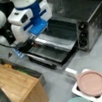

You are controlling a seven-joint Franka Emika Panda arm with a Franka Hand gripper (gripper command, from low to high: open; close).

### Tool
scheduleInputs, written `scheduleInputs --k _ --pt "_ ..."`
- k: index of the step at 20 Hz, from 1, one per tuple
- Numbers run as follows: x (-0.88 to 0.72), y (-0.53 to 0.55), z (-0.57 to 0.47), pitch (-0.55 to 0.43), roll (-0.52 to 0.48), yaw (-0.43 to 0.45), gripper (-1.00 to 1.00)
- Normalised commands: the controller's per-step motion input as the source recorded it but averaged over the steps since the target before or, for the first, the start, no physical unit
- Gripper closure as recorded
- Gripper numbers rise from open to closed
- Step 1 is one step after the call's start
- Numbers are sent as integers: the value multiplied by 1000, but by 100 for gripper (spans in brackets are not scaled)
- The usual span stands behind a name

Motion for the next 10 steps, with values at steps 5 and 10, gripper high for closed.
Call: scheduleInputs --k 5,10 --pt "145 -115 -99 24 142 -26 -100" --pt "341 -269 -153 11 110 -40 -100"
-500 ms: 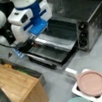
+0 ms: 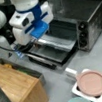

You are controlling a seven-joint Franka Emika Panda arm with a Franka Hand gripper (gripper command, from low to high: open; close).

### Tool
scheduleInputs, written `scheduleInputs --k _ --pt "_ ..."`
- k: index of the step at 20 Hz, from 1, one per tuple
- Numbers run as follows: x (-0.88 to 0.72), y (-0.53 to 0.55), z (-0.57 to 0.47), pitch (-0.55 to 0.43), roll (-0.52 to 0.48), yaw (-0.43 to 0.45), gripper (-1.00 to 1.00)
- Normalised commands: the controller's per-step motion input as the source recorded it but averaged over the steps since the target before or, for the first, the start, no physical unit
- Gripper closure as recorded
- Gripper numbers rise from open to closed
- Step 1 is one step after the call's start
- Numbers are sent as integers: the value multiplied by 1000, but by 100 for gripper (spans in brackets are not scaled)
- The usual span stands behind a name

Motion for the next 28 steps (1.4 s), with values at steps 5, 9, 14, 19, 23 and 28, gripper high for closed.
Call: scheduleInputs --k 5,9,14,19,23,28 --pt "499 -260 -81 41 66 -11 -100" --pt "577 -270 -32 88 14 37 -100" --pt "605 -447 15 148 -2 93 -100" --pt "728 -721 -45 160 -41 150 -100" --pt "704 -555 63 192 39 212 -100" --pt "667 -176 185 202 8 131 -100"
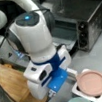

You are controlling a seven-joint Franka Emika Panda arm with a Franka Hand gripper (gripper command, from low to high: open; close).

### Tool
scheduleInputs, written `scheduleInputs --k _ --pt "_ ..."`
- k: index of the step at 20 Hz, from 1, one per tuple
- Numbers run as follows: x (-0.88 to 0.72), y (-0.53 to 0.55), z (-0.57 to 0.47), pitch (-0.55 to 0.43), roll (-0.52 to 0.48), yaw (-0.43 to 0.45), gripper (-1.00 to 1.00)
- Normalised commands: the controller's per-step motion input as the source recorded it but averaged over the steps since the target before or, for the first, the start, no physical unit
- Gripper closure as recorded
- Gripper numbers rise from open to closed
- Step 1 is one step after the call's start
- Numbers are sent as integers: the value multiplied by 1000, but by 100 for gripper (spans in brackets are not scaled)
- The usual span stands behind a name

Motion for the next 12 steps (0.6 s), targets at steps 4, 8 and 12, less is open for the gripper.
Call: scheduleInputs --k 4,8,12 --pt "572 -29 138 224 -19 72 -100" --pt "598 -98 -22 223 -10 97 -100" --pt "697 -150 -179 150 37 116 -100"
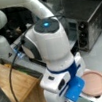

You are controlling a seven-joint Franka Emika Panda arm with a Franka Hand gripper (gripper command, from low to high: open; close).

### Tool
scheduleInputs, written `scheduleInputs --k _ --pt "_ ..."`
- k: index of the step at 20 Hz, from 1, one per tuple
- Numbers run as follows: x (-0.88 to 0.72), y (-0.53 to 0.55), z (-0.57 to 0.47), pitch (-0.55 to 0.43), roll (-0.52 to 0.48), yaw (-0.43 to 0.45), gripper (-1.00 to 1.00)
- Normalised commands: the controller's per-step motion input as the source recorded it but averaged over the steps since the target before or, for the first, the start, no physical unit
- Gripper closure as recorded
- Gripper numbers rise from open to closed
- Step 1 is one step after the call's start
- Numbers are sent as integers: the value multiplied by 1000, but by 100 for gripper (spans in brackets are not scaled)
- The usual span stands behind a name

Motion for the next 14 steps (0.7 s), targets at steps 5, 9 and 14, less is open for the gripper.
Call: scheduleInputs --k 5,9,14 --pt "508 -186 -79 98 140 129 -100" --pt "150 -151 113 86 162 57 -100" --pt "-3 -38 69 118 169 7 -100"
